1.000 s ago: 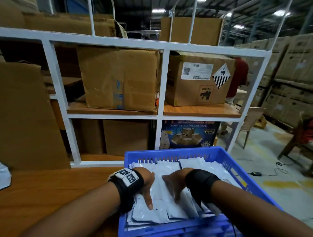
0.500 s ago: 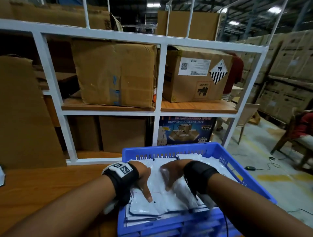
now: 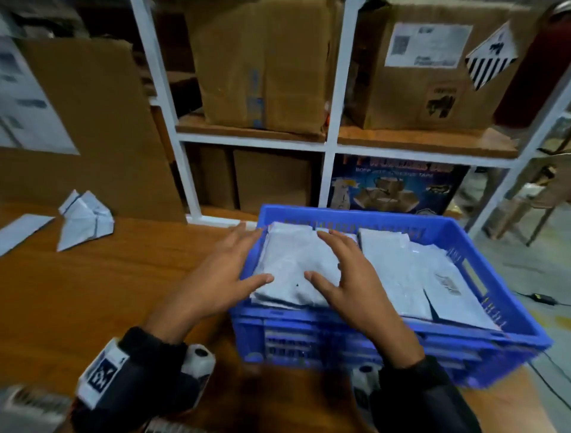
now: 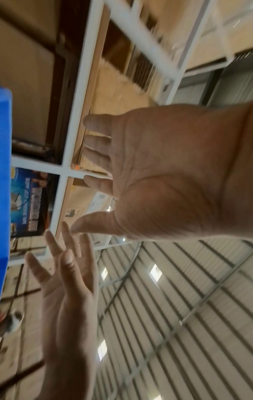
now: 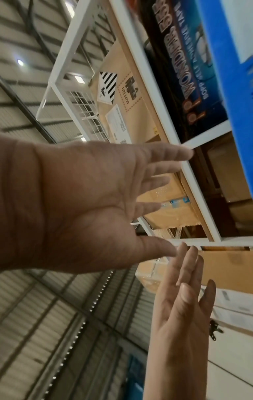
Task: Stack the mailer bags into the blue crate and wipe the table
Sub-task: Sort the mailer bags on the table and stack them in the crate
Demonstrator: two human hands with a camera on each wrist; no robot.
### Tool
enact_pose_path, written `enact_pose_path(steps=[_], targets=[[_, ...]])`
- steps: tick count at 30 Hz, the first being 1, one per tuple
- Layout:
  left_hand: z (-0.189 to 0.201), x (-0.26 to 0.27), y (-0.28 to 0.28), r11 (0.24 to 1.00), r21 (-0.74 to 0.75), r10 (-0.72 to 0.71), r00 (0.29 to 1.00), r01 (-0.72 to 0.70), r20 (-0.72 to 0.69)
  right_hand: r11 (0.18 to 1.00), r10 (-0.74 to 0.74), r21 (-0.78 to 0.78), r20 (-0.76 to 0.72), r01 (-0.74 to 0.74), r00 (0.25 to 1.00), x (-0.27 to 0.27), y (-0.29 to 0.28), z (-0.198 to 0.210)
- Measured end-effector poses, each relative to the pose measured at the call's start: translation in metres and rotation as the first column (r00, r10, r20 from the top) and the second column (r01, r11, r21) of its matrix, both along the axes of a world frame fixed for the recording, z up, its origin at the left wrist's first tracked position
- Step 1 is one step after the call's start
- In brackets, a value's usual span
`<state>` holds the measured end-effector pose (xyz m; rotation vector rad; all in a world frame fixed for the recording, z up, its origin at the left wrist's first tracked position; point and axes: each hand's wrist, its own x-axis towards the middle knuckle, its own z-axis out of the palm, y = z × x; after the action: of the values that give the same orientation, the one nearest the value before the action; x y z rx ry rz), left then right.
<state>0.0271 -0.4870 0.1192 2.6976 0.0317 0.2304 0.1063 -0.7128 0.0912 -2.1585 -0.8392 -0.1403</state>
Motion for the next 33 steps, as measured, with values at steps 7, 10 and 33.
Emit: enact_pose_path(steps=[7,10,33], targets=[[-0.064,-0.115,0.009,0.897,-0.115,0.442,0.882,-0.427,0.164,0.954,0.157,0.24,0.109,-0.18,0.982,-0.082,0.049,-0.056],[-0.089,-0.164,0.024,0.852,-0.087,0.523,0.838,-0.516,0.157,0.942,0.261,0.194,0.094,-0.275,0.961,-0.112,0.078,-0.076],[-0.138,-0.28,0.372,0.764,-0.101,0.641,0.767,-0.637,0.017,0.922,0.385,-0.028,-0.029,-0.386,0.923,-0.177,0.45,-0.126]])
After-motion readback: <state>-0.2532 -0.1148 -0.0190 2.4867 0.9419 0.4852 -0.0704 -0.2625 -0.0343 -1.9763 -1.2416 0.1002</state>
